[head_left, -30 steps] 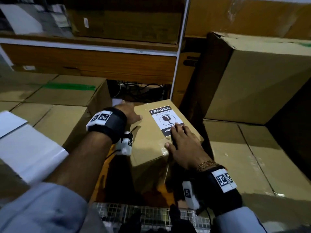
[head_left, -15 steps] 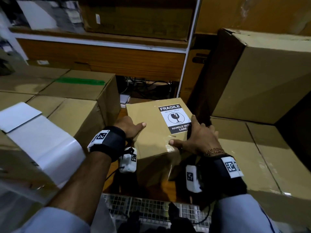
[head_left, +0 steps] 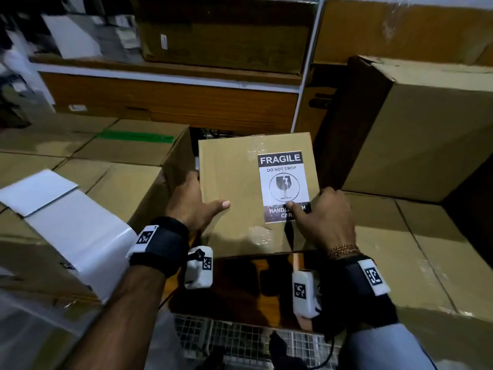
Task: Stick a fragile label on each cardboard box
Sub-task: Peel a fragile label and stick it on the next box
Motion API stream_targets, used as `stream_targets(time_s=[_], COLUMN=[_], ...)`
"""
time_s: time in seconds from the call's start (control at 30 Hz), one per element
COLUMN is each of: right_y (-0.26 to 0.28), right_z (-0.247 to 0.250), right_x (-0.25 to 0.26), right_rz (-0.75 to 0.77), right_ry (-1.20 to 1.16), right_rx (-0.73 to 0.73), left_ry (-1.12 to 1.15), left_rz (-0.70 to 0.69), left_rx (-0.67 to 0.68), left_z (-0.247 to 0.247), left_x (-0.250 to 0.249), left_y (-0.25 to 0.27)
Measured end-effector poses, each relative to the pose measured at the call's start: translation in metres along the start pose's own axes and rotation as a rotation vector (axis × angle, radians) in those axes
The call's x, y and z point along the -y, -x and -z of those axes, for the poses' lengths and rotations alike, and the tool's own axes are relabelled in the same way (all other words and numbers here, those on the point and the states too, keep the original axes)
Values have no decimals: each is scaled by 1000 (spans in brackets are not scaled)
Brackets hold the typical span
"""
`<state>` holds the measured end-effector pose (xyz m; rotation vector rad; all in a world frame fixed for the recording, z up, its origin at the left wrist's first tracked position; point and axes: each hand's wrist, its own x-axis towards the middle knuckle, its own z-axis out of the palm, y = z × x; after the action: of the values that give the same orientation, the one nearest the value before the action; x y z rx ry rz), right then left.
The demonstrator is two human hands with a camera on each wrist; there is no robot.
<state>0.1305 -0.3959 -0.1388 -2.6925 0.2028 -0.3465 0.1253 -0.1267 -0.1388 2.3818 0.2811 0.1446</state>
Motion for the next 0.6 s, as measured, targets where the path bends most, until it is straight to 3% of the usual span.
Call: stream_targets(time_s=[0.1,0.23,0.47,0.6], right_y=[3,1,1,-2], right_z=[-9,-30,-72,-74], right_x=[6,9,8,9], right_rz=[-36,-113,-133,-154], right_ry=[-134,-254,-339,-393], right_rx=[7,119,131,61], left_ry=[97,133,121,75], left_rz=[45,63,85,74], left_rx=[-77,-141,-148,-69], left_z=[-4,-15,-32,-33], left_x=[7,18,39,46], left_y=[-3,-5,-14,-14])
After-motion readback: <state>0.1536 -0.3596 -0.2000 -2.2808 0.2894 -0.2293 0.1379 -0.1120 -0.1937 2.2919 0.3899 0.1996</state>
